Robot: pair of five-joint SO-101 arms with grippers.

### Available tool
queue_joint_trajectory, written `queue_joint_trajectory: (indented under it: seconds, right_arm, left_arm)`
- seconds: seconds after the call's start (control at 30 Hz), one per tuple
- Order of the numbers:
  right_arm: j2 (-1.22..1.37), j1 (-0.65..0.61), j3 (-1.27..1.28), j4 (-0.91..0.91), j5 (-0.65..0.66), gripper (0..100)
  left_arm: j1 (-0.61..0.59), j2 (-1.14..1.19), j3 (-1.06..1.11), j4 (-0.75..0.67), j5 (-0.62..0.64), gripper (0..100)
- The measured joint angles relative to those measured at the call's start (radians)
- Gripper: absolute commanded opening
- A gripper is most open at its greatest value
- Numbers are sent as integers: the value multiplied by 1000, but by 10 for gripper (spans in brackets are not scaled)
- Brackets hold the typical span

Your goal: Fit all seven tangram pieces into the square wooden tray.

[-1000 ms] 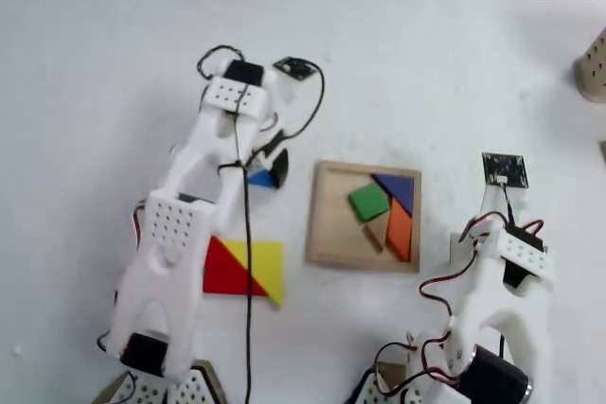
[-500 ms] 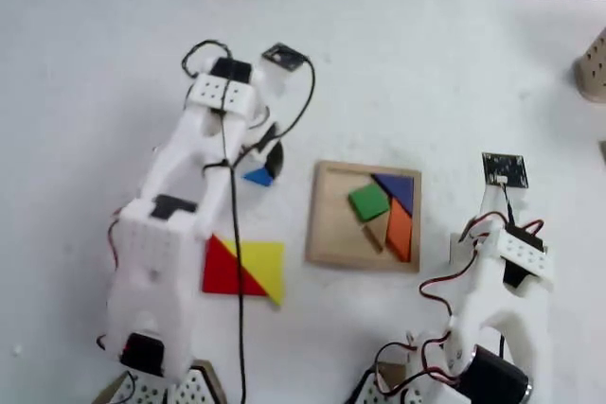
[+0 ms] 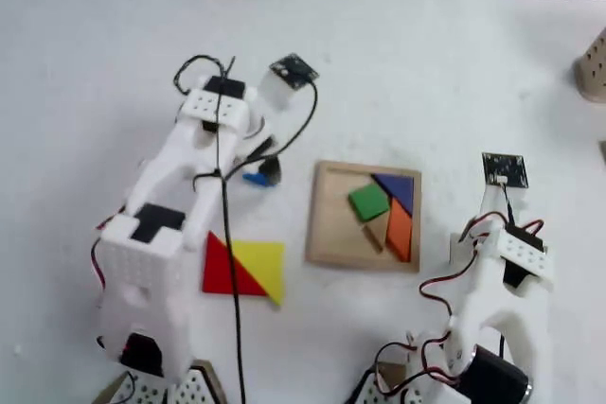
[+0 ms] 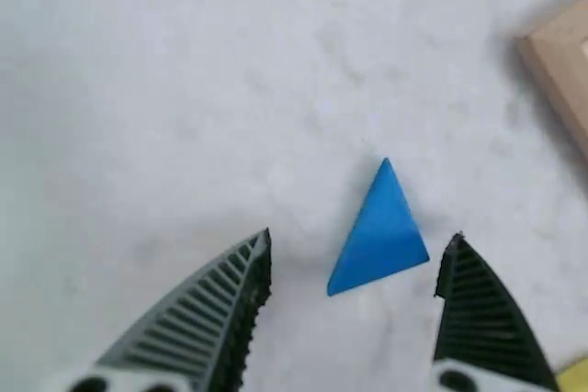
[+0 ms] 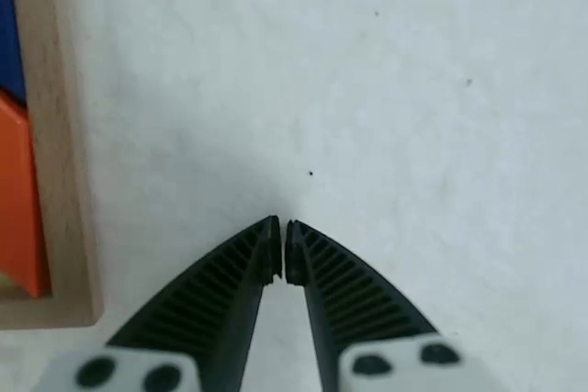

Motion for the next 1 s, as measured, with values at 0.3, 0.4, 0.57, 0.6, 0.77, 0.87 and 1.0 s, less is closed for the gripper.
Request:
queue_joint_trajectory:
  seconds: [0.3, 0.4, 0.57, 0.6, 0.77, 0.87, 1.0]
  right_arm:
    - [0, 0, 0, 0, 0, 24]
    - [0, 0, 0, 0, 0, 24]
    - [0, 0, 0, 0, 0, 24]
    - [0, 0, 0, 0, 0, 24]
    - [0, 0, 0, 0, 0, 24]
    - [0, 0, 0, 0, 0, 24]
    - [0, 0, 0, 0, 0, 24]
  left_arm:
    - [0, 68, -37, -2, -144, 293]
    - [0, 71, -37, -2, -144, 255]
    - [25, 72, -37, 2, -144, 196]
    - [31, 72, -37, 2, -147, 196]
    - [37, 72, -37, 2, -141, 192]
    - [37, 72, -37, 5, -106, 191]
    - [37, 72, -41, 32, -60, 191]
